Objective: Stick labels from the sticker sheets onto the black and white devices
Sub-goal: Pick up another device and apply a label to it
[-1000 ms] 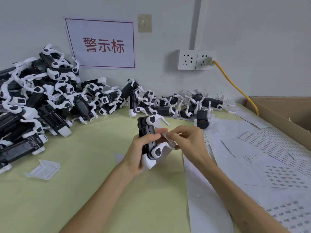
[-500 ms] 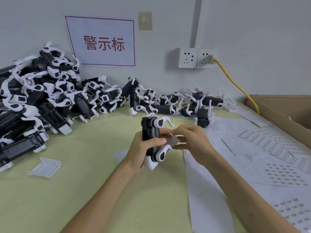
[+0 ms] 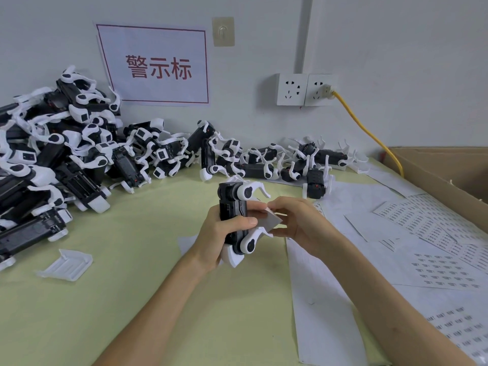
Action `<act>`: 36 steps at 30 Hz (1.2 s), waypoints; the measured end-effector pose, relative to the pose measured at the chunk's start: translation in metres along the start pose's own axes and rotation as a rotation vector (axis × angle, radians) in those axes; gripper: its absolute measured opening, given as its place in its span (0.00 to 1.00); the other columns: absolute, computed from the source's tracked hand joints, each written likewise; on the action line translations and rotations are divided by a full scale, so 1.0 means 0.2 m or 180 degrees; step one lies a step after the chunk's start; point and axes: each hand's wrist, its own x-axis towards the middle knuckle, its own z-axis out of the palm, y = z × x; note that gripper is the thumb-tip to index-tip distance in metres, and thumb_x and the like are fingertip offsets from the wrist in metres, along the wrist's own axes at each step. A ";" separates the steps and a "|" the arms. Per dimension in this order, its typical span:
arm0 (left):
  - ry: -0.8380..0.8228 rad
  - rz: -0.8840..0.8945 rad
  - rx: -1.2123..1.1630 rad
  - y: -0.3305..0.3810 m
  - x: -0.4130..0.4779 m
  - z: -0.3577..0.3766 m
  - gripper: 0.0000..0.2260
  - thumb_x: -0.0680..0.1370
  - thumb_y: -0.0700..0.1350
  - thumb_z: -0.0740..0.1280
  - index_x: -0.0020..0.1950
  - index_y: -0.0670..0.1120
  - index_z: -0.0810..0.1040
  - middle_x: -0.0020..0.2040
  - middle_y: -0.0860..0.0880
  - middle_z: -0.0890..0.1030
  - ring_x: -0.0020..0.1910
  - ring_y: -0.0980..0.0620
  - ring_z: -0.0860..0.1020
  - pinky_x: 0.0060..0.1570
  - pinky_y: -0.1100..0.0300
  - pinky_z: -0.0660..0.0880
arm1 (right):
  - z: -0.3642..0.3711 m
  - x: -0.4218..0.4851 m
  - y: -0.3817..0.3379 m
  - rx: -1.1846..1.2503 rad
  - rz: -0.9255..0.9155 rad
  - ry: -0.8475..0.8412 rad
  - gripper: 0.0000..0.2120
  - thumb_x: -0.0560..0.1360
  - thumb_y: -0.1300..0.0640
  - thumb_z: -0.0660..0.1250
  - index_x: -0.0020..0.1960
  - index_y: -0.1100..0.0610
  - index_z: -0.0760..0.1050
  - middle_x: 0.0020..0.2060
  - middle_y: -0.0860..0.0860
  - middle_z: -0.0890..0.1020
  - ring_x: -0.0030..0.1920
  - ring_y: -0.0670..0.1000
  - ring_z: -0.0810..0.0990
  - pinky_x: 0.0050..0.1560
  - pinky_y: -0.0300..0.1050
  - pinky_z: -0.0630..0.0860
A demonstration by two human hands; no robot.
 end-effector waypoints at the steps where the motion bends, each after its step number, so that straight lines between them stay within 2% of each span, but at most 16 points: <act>1: -0.0015 0.0001 -0.0006 0.00 0.00 0.00 0.21 0.65 0.47 0.73 0.56 0.42 0.85 0.56 0.38 0.85 0.54 0.41 0.84 0.51 0.57 0.79 | 0.00 0.00 0.00 0.0000 0.0008 -0.0012 0.07 0.79 0.65 0.63 0.46 0.66 0.79 0.39 0.58 0.80 0.36 0.52 0.81 0.35 0.44 0.80; 6: -0.0039 0.0008 -0.0203 0.01 0.00 0.00 0.18 0.65 0.46 0.73 0.53 0.44 0.87 0.54 0.38 0.85 0.51 0.40 0.84 0.51 0.53 0.79 | 0.00 0.00 0.01 -0.0008 -0.0037 -0.0123 0.06 0.81 0.64 0.64 0.51 0.65 0.79 0.41 0.56 0.80 0.39 0.52 0.82 0.38 0.43 0.80; 9: -0.0038 -0.0041 -0.0280 0.01 -0.01 -0.01 0.18 0.66 0.46 0.72 0.54 0.44 0.87 0.55 0.37 0.85 0.53 0.41 0.83 0.53 0.51 0.78 | -0.01 0.01 0.01 0.0053 -0.0062 -0.0205 0.07 0.82 0.62 0.64 0.54 0.64 0.79 0.42 0.55 0.82 0.41 0.52 0.83 0.40 0.43 0.81; 13: -0.0041 -0.0005 -0.0378 0.01 0.00 -0.01 0.18 0.66 0.45 0.72 0.54 0.44 0.86 0.55 0.37 0.85 0.55 0.41 0.83 0.55 0.51 0.79 | -0.01 0.00 0.01 0.0153 -0.0176 -0.0301 0.07 0.82 0.63 0.64 0.49 0.60 0.81 0.41 0.53 0.83 0.41 0.50 0.83 0.40 0.42 0.81; 17: 0.0040 0.0011 -0.0489 0.02 0.00 -0.01 0.19 0.65 0.46 0.72 0.55 0.47 0.86 0.57 0.37 0.84 0.57 0.40 0.82 0.59 0.47 0.78 | 0.00 0.01 0.03 -0.0240 -0.0643 -0.0145 0.05 0.79 0.65 0.68 0.46 0.59 0.83 0.42 0.54 0.85 0.43 0.51 0.83 0.43 0.42 0.80; 18: 0.0068 0.0015 -0.0482 0.02 0.00 -0.01 0.19 0.65 0.46 0.72 0.56 0.48 0.86 0.57 0.38 0.85 0.56 0.41 0.83 0.58 0.49 0.80 | 0.00 0.01 0.03 -0.0364 -0.0785 -0.0047 0.04 0.78 0.65 0.69 0.47 0.61 0.82 0.42 0.55 0.85 0.43 0.52 0.83 0.43 0.42 0.80; 21: 0.0129 0.0041 -0.0481 0.03 0.00 0.00 0.18 0.65 0.47 0.73 0.54 0.49 0.88 0.54 0.41 0.86 0.49 0.47 0.85 0.43 0.59 0.82 | 0.02 0.02 0.04 -0.0706 -0.1162 0.0219 0.03 0.76 0.67 0.72 0.47 0.61 0.83 0.42 0.56 0.86 0.42 0.51 0.84 0.44 0.42 0.81; 23: 0.0124 0.0021 -0.0510 0.02 0.00 0.00 0.19 0.65 0.46 0.73 0.55 0.47 0.87 0.56 0.40 0.85 0.51 0.46 0.85 0.42 0.59 0.81 | 0.02 0.02 0.05 -0.0921 -0.1348 0.0423 0.05 0.75 0.68 0.74 0.46 0.59 0.84 0.39 0.51 0.87 0.41 0.49 0.85 0.44 0.42 0.80; 26: 0.0161 -0.0040 -0.0538 0.02 0.00 0.00 0.27 0.65 0.48 0.72 0.64 0.44 0.82 0.60 0.39 0.84 0.56 0.45 0.84 0.46 0.57 0.81 | 0.01 0.02 0.05 -0.0939 -0.1421 0.0596 0.06 0.73 0.68 0.75 0.47 0.59 0.84 0.41 0.52 0.87 0.44 0.52 0.86 0.49 0.48 0.82; 28: 0.0178 -0.0084 -0.0553 0.02 0.00 -0.01 0.30 0.65 0.49 0.71 0.68 0.44 0.79 0.61 0.39 0.84 0.58 0.44 0.83 0.56 0.52 0.79 | 0.01 0.02 0.04 -0.0874 -0.1406 0.0559 0.05 0.73 0.68 0.75 0.47 0.60 0.84 0.43 0.54 0.88 0.46 0.54 0.87 0.53 0.51 0.83; 32: 0.0241 -0.0109 -0.0691 0.02 0.01 -0.01 0.30 0.65 0.50 0.71 0.66 0.43 0.81 0.62 0.40 0.83 0.62 0.41 0.80 0.71 0.43 0.68 | 0.02 0.02 0.04 -0.1140 -0.1442 0.0704 0.03 0.73 0.64 0.76 0.46 0.59 0.85 0.43 0.51 0.88 0.47 0.50 0.87 0.54 0.51 0.82; 34: 0.0273 -0.0116 -0.0716 0.02 0.01 -0.01 0.27 0.65 0.49 0.71 0.64 0.44 0.83 0.63 0.41 0.83 0.63 0.42 0.81 0.72 0.44 0.66 | 0.02 0.01 0.04 -0.1274 -0.1478 0.0773 0.03 0.73 0.63 0.77 0.45 0.58 0.85 0.42 0.49 0.88 0.46 0.49 0.86 0.53 0.51 0.83; 36: 0.0273 -0.0143 -0.0720 0.01 0.01 -0.01 0.23 0.67 0.47 0.70 0.61 0.45 0.85 0.63 0.42 0.83 0.61 0.43 0.81 0.68 0.46 0.69 | 0.02 0.01 0.04 -0.1349 -0.1546 0.0812 0.02 0.73 0.63 0.76 0.45 0.57 0.85 0.40 0.48 0.87 0.44 0.47 0.86 0.51 0.47 0.83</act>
